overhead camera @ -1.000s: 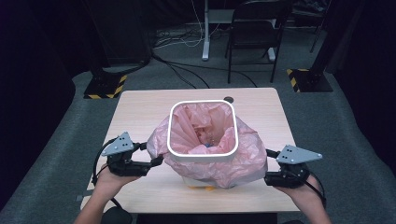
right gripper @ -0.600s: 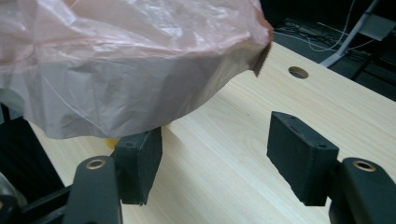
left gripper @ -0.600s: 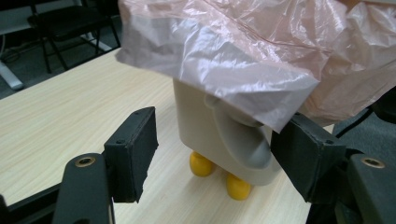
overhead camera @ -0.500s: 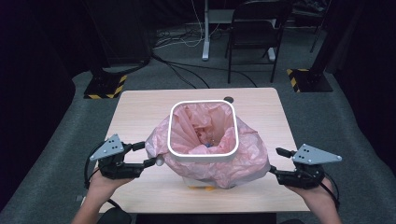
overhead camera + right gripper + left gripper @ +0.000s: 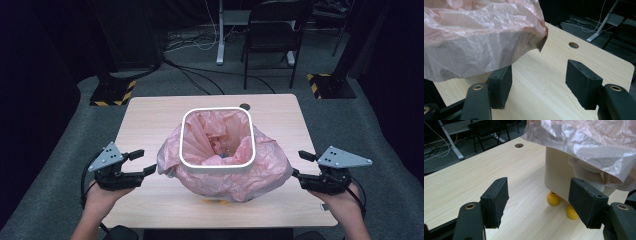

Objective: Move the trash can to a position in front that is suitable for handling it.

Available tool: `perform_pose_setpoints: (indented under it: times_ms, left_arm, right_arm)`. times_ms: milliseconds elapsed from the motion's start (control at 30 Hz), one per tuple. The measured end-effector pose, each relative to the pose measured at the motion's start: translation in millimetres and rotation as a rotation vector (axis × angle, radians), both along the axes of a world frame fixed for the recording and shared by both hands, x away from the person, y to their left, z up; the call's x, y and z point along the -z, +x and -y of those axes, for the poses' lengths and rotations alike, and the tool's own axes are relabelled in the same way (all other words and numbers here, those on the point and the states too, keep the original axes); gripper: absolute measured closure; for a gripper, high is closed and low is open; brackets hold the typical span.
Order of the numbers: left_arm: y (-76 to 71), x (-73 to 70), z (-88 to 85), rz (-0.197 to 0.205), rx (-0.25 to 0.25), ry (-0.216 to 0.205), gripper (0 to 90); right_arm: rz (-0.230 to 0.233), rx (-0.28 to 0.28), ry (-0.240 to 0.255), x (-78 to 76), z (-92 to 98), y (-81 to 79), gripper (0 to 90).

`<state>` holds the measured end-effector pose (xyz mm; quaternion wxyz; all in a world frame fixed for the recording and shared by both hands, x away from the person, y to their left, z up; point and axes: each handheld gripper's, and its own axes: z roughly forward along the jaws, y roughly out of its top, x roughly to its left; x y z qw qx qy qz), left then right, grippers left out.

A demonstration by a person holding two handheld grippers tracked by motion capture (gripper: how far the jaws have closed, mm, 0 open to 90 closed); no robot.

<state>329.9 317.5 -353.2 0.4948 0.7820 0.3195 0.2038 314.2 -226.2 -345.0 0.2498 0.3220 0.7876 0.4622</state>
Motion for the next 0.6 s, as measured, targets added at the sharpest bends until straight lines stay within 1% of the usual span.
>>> perform_pose_setpoints:
  times_ms: [33,67,167,200,267,333,500,600]
  left_arm:
    - [0.8,-0.7,0.1,-0.003,0.003,-0.006,32.2]
    - [1.7,-1.9,0.3,-0.005,0.004,-0.002,32.2]
    - [4.1,-6.6,1.7,-0.006,0.006,0.003,32.2]
    - [4.9,-8.8,1.9,-0.004,0.007,0.0,32.3]
    - [6.5,-14.3,2.2,-0.001,0.009,-0.004,32.3]
    - [7.8,-20.3,3.0,0.004,0.009,-0.01,32.3]
    - [11.9,-34.3,5.0,0.011,0.019,-0.016,32.3]
    - [14.7,-40.9,4.7,0.008,0.028,-0.033,32.3]
  right_arm:
    - [0.005,-0.002,0.001,-2.4,-0.5,0.1,37.4]
    - [0.01,-0.005,0.0,-5.0,-1.0,0.2,38.0]
    - [0.016,-0.015,-0.027,-13.4,-1.4,-0.7,39.5]
    - [0.024,-0.015,-0.036,-16.0,-0.9,-1.2,39.7]
    - [0.025,-0.006,-0.052,-20.3,1.3,-2.7,39.6]
    - [0.03,0.0,-0.056,-23.3,4.8,-4.4,39.6]
    - [0.041,-0.001,-0.035,-30.8,12.3,-10.5,39.2]
    - [0.046,-0.018,-0.018,-37.3,13.2,-14.0,39.2]
